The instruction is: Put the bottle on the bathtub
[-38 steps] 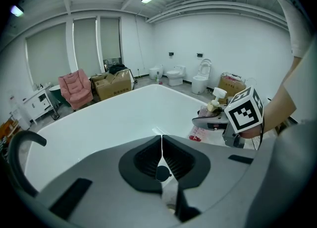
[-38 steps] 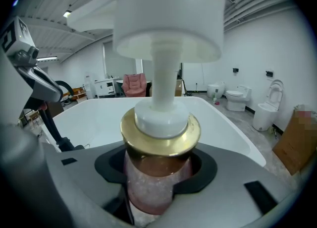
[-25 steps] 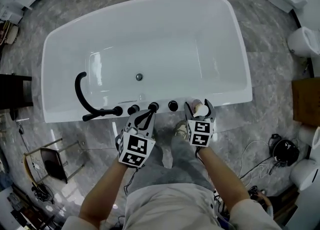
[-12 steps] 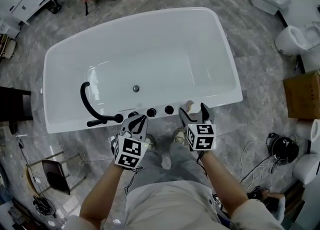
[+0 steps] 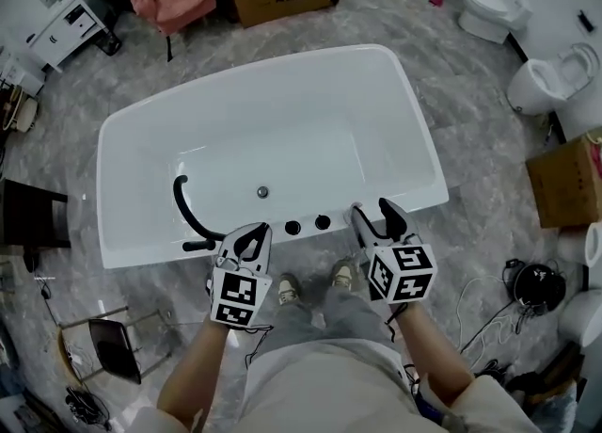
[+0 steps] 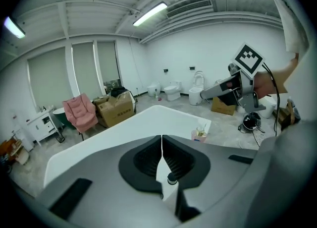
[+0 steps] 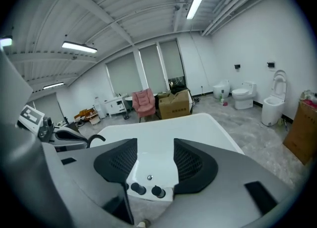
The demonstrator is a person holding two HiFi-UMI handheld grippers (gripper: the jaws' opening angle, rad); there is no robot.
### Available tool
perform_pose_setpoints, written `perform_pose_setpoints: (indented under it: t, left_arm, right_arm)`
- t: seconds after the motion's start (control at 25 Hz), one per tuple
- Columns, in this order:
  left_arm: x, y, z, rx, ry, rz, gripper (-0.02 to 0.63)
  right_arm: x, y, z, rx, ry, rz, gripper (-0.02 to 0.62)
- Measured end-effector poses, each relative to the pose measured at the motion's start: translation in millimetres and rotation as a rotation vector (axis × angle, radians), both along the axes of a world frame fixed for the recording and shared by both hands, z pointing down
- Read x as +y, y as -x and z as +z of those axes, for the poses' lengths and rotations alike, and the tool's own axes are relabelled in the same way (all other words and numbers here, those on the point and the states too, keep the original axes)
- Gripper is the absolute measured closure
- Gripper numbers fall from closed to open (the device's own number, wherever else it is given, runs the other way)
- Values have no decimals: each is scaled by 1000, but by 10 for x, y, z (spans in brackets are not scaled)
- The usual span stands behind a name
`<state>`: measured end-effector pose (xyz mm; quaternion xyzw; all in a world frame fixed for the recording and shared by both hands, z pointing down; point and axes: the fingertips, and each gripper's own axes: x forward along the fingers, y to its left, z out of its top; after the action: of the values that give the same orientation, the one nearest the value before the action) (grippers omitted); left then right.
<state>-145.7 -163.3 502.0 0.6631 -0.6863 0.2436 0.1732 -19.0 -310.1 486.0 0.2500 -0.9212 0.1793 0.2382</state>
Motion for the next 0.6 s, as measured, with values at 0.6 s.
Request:
perform_pose_setpoints:
  t: [0.6]
  left_arm:
    - [-9,229,-1535,-89,-258,-33,583]
  right_arm:
    - [109,127,-2074,-291,-251,-70,540]
